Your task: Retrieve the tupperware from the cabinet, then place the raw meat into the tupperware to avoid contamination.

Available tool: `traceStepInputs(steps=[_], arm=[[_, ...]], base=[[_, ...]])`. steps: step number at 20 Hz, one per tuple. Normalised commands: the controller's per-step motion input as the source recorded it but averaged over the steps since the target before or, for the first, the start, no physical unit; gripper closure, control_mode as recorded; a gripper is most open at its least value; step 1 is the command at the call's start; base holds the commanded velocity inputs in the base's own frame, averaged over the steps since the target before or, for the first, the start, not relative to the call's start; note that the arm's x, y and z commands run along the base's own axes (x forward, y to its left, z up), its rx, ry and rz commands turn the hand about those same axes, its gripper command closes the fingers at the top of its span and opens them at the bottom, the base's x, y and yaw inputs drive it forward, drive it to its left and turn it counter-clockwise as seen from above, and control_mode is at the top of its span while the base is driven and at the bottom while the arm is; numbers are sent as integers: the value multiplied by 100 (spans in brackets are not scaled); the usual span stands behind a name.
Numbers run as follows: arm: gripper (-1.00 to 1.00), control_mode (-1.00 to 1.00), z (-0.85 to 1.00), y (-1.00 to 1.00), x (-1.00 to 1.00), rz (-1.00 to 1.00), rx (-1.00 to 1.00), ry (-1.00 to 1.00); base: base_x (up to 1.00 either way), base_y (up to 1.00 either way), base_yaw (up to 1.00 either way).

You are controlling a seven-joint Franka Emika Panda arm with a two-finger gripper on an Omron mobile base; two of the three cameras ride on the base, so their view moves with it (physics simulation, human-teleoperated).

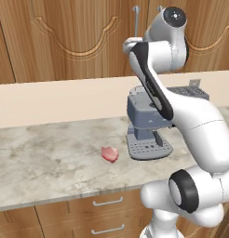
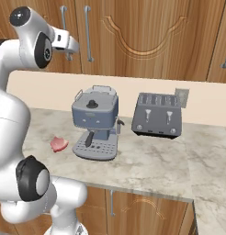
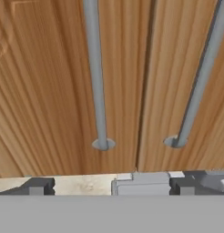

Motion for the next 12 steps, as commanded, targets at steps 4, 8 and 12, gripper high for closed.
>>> traceStepInputs(steps=[4,8,12], arm=[[-100,-100,0,18,33,0,-2,-5],[-100,-100,-1,3,49,1,0,-4],[-100,-100,0,0,48,2,0,-2]], base=[[0,0,0],[0,0,0],[0,0,0]])
